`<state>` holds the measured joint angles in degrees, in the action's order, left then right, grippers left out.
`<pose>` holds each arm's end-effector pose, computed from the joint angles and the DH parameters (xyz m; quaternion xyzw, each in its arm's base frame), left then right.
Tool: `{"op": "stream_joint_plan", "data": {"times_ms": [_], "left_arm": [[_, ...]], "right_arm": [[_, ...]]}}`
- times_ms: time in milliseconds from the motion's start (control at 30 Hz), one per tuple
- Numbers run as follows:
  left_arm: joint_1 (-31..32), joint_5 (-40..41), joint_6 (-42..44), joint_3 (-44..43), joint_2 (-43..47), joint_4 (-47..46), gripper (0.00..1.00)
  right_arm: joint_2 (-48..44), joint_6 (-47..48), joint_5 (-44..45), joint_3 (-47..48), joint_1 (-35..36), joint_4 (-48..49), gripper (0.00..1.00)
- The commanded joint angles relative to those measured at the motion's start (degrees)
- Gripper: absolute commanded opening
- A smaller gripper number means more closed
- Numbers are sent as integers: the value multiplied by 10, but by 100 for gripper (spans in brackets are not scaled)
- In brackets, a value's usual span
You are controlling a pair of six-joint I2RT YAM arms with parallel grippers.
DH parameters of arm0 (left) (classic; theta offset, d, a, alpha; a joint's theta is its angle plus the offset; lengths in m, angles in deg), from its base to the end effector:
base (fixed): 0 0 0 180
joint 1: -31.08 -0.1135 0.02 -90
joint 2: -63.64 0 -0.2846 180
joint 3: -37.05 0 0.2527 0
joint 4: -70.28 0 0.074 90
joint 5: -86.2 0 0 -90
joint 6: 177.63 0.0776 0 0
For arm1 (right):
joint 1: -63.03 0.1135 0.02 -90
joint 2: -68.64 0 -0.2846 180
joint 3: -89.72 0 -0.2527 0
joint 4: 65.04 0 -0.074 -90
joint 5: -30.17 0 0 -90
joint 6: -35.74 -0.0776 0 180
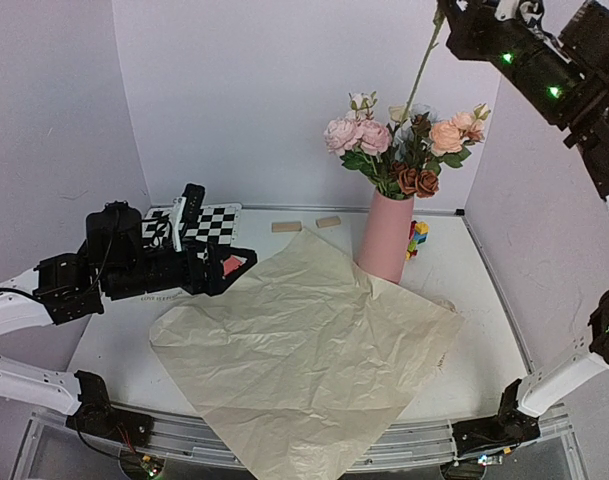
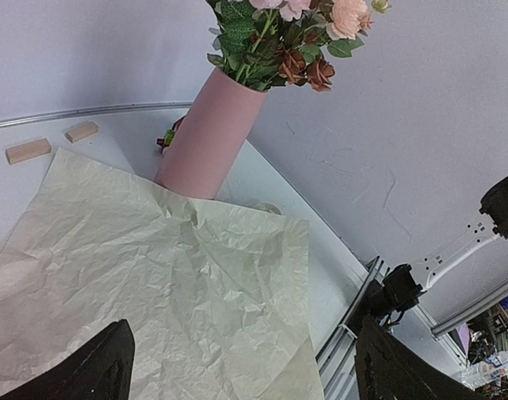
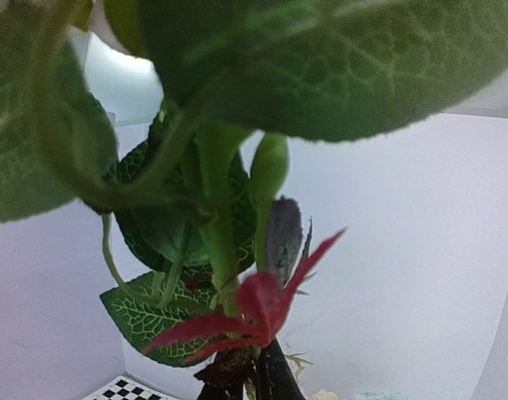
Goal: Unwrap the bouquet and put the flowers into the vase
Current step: Pick up the fake flower from the wrapping paper, then insert the fake flower into the vase.
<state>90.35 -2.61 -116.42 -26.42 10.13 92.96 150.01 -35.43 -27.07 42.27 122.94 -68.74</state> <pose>0.1279 -0.2119 0.3526 0.1991 0.7553 -0.4281 0.4546 0.1516 0.1778 0.6944 -0.0175 0.4356 0.2180 0.8732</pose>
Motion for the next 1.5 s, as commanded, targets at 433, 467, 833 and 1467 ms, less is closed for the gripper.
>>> {"op": "stream_joint_plan", "data": {"times_ms": [433, 467, 833, 1467], "left_arm": [[1, 3, 1, -11, -1, -19, 92], [2, 4, 1, -11, 0, -18, 92], [2, 5, 2, -13, -10, -18, 92], [1, 0, 2, -28, -40, -18, 92]], "right_arm": [[25, -100, -65, -95, -156, 61, 0], [28, -109, -70, -96, -162, 61, 0], [0, -151, -120, -118, -171, 62, 0], [9, -152, -118, -147, -171, 62, 0]]}}
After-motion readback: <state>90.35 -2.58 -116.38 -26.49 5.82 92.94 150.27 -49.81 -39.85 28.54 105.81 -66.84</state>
